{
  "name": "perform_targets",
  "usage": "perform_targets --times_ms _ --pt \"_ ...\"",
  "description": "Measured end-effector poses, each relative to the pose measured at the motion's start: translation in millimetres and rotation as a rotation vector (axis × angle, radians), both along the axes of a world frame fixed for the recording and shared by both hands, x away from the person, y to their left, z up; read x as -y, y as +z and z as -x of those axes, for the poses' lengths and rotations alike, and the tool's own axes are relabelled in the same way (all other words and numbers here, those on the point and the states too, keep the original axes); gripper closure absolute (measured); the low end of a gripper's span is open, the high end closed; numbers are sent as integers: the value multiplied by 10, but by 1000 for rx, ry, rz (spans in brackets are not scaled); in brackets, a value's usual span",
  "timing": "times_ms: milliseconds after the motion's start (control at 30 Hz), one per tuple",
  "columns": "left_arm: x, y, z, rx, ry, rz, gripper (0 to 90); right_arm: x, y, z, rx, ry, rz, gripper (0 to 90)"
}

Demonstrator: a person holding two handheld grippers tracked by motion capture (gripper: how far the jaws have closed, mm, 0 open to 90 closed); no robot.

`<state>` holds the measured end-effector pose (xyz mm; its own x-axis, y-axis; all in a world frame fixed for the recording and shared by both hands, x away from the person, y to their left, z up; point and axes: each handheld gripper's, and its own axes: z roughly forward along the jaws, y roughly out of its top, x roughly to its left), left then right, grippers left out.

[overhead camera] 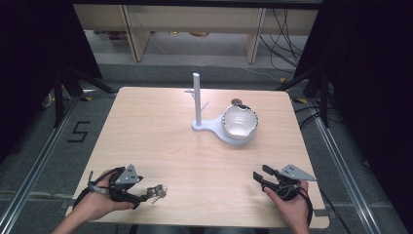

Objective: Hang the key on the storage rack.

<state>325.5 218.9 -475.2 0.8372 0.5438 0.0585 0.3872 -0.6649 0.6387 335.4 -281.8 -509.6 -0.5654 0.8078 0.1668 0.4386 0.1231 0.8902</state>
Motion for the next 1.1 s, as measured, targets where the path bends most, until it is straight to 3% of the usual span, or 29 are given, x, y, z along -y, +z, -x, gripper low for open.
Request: perform_targets --times_ms 100,200,233,300,367,400,433,467,500,533,567,600,633,667,700,767,833,867,933,1000,1033,1100 --pt "85 51 -72 -18 -21 -24 305 -7 -8 -4 6 10 -14 480" --pt "172 95 -151 -62 -47 -68 301 -14 12 25 -22 -4 -13 478" --pt "197 103 -175 -72 -55 -74 318 -3 -1 -5 14 12 -13 477" --pt "243 117 -227 -107 -71 -102 328 -25 7 19 -14 -2 -30 476" --pt "300 108 -261 -135 -62 -121 325 -1 3 -3 2 15 1 475" --pt "315 113 -293 -138 -78 -145 321 -3 1 -4 1 15 2 475" --pt "334 130 -340 -159 -99 -207 317 -4 2 -3 -3 15 1 475" --pt "368 129 -369 -190 -101 -231 310 -3 4 -7 9 15 11 475" --pt "390 119 -379 -202 -97 -237 304 -27 2 6 -15 8 -19 474" --pt "414 103 -389 -209 -92 -238 304 -12 0 -10 9 17 0 474" --pt "457 108 -423 -236 -110 -283 299 -14 2 -7 5 18 -2 474" --pt "479 105 -433 -249 -116 -294 294 -13 3 -7 5 18 -2 474" --pt "501 102 -446 -258 -125 -305 292 -24 8 11 -23 10 -20 474" --pt "529 97 -462 -265 -137 -311 292 2 12 -3 -5 19 9 474" --pt "554 94 -477 -273 -147 -322 290 6 1 -21 29 20 7 474" --pt "599 77 -501 -294 -154 -350 287 6 -2 -22 31 18 6 474" --pt "631 53 -507 -316 -162 -374 284 -12 1 2 -6 4 -20 474" --pt "646 41 -508 -318 -169 -383 284 14 3 -19 23 16 16 474" --pt "676 18 -499 -324 -167 -395 284 2 -5 -24 18 26 2 475" --pt "706 -5 -490 -333 -165 -404 285 10 1 -25 25 22 23 474" --pt "718 -10 -493 -333 -173 -420 285 -13 2 -6 -7 15 -1 475" --pt "740 -31 -480 -337 -174 -434 287 4 4 -24 22 27 31 475"
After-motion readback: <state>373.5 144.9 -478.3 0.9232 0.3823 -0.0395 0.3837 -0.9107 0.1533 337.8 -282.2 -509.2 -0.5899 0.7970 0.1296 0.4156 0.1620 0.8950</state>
